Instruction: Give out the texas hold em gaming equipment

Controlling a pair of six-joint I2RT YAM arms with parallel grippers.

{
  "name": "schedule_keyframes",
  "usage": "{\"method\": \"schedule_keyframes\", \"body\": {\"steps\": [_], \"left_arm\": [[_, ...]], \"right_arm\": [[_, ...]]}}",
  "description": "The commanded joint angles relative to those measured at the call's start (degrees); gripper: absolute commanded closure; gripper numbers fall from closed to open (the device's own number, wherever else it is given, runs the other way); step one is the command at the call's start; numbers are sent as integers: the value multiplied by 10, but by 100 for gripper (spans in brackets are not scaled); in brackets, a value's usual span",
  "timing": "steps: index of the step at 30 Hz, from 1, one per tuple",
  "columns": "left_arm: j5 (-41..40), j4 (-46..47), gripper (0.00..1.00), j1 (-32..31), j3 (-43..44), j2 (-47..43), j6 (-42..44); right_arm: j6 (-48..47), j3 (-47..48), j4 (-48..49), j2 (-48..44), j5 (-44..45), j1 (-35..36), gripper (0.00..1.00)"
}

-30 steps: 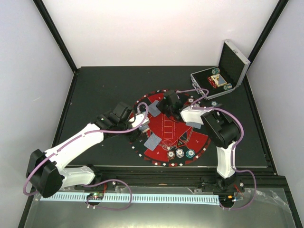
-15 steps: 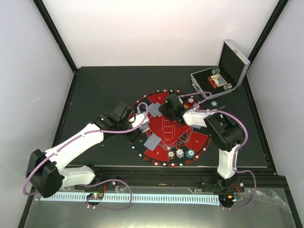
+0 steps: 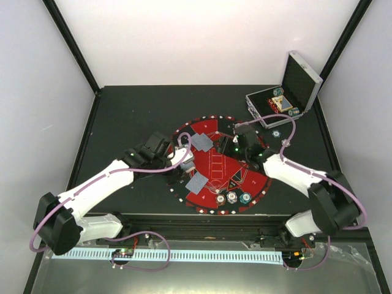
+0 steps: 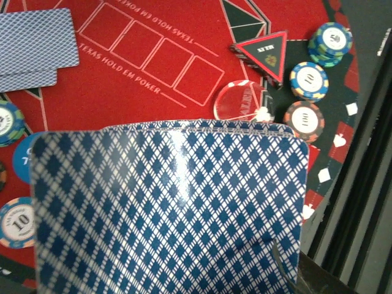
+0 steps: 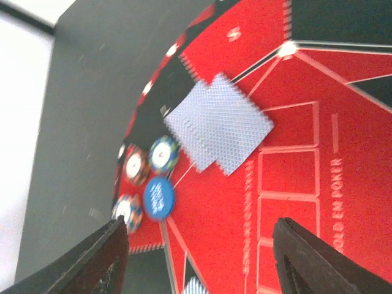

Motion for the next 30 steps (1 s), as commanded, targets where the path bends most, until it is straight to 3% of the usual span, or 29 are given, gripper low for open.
{"method": "schedule_keyframes", "body": {"steps": [1,4,9,23,30], "left_arm": [[54,18,61,-16,2,-9,11],[63,19,60,-34,1,-3,10],[73,18,60,-60,2,8,10],[71,16,59,-80,2,16,12],[71,15,59,-86,3,16,14]], "right_arm": [[-202,-12,-93,-69,-198,-7,34],[-235,-36,-119,-118,-330,-8,34],[-187,-89,-30,-155,-486,-1,34],[-155,-81,33,-115,-536,11,34],[-137,-59,66,-72,-530,20,40]]}}
